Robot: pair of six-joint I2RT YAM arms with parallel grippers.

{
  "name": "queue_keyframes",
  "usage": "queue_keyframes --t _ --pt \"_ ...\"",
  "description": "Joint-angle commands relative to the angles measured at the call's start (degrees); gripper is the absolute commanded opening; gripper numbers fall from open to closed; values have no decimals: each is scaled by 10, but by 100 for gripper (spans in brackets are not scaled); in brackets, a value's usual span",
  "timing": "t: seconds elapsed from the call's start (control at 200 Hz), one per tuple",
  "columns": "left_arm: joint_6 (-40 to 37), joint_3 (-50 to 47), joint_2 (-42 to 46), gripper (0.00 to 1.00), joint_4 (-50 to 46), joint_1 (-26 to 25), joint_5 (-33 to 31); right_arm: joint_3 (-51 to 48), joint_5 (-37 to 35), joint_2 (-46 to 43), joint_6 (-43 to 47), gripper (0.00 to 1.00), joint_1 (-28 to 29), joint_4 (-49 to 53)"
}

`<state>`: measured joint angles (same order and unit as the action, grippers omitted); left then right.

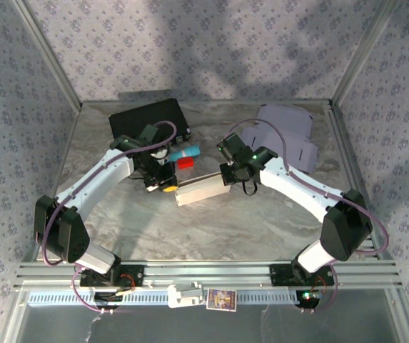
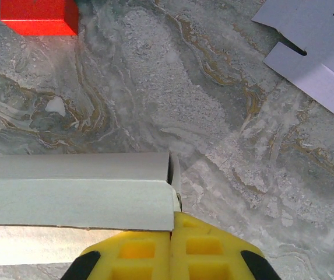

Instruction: Fold the paper box

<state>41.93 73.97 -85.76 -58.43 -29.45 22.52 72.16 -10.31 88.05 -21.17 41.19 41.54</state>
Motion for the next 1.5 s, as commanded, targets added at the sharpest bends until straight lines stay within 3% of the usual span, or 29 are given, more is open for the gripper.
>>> queue_keyframes --t 0.0,0.22,0.38,0.804,1.124,1.339,1.494 --pt "-27 17 -7 4 -17 -3 0 3 30 19 -7 0 9 29" --pt "-29 -6 16 22 -8 -10 -33 0 31 18 -10 0 10 28" --pt "-25 -20 37 28 37 -22 -59 2 33 20 -14 0 9 29" --pt "-74 0 32 25 5 -34 -151 37 34 45 -26 0 6 61" --pt "-100 32 19 28 -9 -39 -171 53 29 54 -38 0 6 74" --pt "-115 44 5 20 -17 -39 -182 53 30 54 -40 0 6 73" --pt "-130 62 -10 23 -39 -52 -200 52 31 53 -41 0 4 73"
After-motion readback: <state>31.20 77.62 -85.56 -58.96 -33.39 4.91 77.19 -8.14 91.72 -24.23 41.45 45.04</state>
